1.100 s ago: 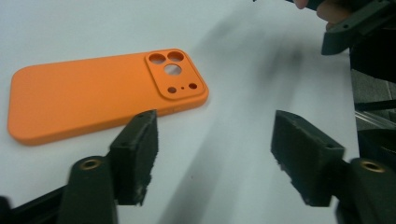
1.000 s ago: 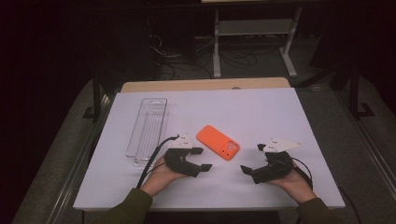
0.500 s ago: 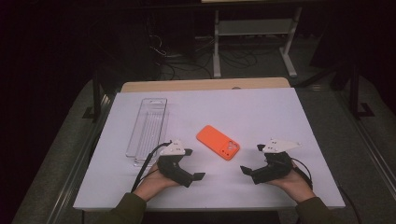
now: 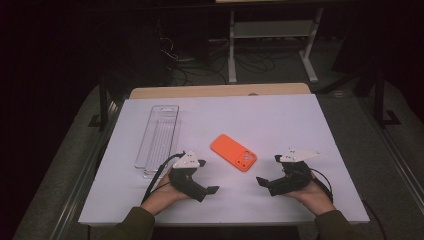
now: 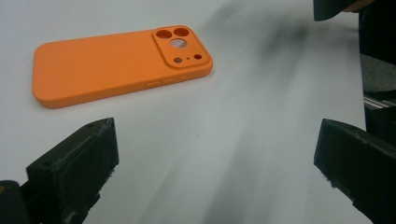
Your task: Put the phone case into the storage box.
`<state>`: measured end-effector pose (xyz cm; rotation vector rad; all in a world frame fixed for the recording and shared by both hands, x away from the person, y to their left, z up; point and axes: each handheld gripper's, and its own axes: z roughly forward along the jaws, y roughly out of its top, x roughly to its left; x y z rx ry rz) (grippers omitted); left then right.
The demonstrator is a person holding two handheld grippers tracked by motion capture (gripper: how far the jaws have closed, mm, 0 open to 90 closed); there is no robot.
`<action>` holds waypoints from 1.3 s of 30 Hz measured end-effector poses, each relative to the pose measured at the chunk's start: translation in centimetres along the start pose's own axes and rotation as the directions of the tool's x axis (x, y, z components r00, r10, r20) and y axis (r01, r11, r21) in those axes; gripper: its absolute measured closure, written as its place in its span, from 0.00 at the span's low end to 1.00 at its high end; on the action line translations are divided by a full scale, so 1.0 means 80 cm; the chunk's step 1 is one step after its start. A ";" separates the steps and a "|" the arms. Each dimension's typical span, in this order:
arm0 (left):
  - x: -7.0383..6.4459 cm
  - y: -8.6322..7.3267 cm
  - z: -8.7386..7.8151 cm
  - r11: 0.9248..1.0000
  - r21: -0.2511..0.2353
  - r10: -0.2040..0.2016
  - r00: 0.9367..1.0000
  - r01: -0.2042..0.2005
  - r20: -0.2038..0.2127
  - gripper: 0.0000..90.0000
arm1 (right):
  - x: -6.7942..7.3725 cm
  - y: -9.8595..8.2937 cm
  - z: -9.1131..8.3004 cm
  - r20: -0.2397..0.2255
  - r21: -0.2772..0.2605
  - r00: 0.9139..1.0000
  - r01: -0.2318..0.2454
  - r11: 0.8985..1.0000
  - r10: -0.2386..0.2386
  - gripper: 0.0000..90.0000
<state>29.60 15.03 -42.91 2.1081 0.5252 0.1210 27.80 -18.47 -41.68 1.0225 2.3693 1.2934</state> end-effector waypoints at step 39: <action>0.004 -0.001 -0.001 1.000 0.001 0.000 1.000 0.000 0.012 0.00 | -0.010 0.053 0.022 0.017 0.058 1.000 -0.018 0.998 0.017 0.00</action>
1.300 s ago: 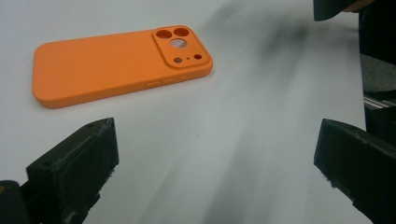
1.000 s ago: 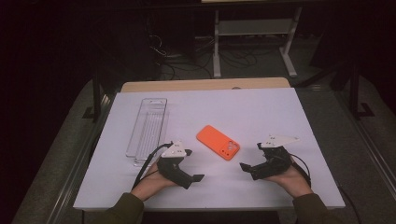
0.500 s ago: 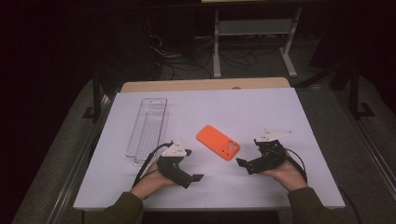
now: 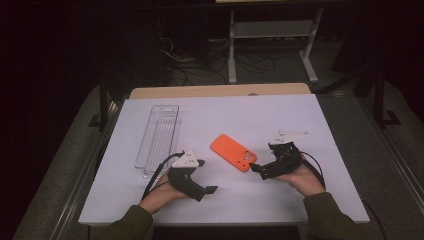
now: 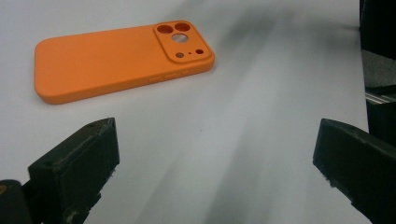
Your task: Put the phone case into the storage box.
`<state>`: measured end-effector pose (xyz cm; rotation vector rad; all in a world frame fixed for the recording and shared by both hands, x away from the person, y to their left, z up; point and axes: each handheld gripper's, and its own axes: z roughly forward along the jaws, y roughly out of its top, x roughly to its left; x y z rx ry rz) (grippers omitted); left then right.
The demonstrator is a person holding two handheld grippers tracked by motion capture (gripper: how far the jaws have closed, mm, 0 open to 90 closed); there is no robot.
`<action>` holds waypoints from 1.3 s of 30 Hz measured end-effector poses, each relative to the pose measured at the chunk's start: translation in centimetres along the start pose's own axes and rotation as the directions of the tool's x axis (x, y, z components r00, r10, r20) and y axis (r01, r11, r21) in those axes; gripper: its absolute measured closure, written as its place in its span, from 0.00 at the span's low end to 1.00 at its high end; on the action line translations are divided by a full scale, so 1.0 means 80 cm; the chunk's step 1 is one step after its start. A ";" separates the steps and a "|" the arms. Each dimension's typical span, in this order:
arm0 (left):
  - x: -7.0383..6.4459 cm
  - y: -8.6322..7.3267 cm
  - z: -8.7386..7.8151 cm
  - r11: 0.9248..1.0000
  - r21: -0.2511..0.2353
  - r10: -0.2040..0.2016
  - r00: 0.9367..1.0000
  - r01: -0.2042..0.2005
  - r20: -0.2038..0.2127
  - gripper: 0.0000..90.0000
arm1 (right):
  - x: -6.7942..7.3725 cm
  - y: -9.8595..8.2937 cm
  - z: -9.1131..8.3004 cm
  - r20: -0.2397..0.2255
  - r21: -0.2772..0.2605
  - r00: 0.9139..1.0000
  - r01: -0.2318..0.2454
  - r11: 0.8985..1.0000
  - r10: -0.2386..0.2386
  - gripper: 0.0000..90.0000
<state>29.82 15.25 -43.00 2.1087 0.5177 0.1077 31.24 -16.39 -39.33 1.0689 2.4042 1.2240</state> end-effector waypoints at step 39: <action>0.000 0.002 0.000 1.000 -0.003 0.007 1.000 -0.006 0.014 0.00 | -0.004 0.069 0.024 -0.004 0.026 0.999 0.043 0.999 -0.043 0.00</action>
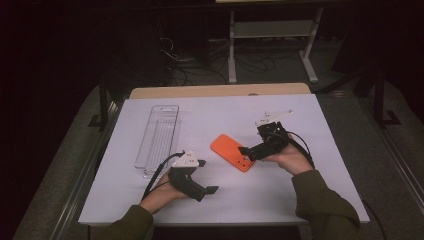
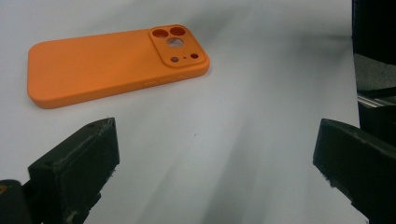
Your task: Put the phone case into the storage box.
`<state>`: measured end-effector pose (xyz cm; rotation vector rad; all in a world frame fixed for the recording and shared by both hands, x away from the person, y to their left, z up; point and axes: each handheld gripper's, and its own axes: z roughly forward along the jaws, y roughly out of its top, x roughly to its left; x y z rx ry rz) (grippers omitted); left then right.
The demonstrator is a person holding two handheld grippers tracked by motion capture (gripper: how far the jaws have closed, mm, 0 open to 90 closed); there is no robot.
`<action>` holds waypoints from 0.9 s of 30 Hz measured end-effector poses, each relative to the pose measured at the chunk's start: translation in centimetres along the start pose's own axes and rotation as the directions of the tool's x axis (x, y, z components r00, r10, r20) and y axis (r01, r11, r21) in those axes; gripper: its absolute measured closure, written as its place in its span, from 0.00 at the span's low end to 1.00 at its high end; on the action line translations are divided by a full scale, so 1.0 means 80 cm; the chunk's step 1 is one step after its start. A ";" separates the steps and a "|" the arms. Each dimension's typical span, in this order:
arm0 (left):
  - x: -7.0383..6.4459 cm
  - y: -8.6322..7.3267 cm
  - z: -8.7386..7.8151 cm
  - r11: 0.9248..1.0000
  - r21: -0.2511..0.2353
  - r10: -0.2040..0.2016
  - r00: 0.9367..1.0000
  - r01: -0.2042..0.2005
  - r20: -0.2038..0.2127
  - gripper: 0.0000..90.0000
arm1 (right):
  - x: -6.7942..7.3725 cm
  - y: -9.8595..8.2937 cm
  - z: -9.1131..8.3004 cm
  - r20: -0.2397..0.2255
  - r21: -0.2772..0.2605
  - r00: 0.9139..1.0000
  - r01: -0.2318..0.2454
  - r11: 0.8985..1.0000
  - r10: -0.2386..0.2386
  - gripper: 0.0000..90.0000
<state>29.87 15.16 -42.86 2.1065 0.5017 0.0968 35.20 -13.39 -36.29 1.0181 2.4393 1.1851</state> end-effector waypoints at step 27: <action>0.002 0.000 0.000 1.000 0.004 -0.001 1.000 0.001 0.008 0.00 | -0.012 0.043 0.030 -0.003 -0.023 1.000 -0.007 1.000 0.006 0.00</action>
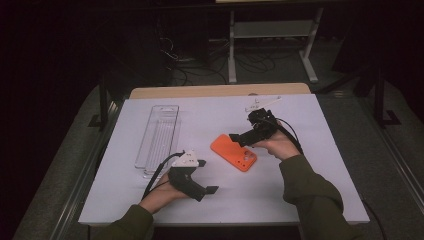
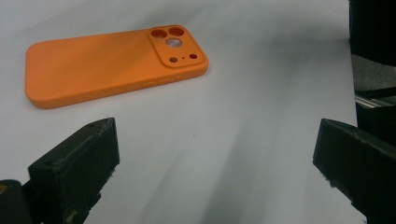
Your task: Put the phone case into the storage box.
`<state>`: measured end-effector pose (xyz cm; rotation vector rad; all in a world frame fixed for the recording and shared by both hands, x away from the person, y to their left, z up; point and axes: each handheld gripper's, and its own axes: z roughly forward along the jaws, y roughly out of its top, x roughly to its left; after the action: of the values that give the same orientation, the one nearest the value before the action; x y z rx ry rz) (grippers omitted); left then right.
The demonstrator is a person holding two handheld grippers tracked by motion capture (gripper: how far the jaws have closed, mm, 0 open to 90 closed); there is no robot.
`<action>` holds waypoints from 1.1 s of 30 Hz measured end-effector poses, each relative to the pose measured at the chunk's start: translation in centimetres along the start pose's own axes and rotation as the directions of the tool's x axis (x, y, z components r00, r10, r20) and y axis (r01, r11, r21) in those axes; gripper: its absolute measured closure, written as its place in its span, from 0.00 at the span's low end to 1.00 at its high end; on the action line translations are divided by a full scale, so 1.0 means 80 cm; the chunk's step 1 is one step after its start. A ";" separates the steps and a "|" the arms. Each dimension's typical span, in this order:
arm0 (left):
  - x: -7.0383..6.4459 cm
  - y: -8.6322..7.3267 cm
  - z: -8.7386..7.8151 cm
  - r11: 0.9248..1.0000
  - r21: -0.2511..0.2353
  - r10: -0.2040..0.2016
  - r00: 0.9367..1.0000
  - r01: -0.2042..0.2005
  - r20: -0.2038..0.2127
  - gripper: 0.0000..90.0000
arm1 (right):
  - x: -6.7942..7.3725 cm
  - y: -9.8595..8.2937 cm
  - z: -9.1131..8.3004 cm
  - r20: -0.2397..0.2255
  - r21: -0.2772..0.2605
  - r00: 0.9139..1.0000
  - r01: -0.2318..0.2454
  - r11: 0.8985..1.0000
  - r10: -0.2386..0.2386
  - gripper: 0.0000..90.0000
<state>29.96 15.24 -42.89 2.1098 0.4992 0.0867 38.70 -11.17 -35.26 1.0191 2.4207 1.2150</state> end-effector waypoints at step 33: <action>0.000 0.000 0.001 1.000 0.000 -0.003 1.000 0.003 0.009 0.00 | -0.004 0.013 0.015 0.017 0.066 0.999 0.031 0.997 -0.033 0.00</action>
<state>29.97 15.17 -42.91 2.1088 0.4977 0.0756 40.00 -10.21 -35.20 1.0009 2.4680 1.1181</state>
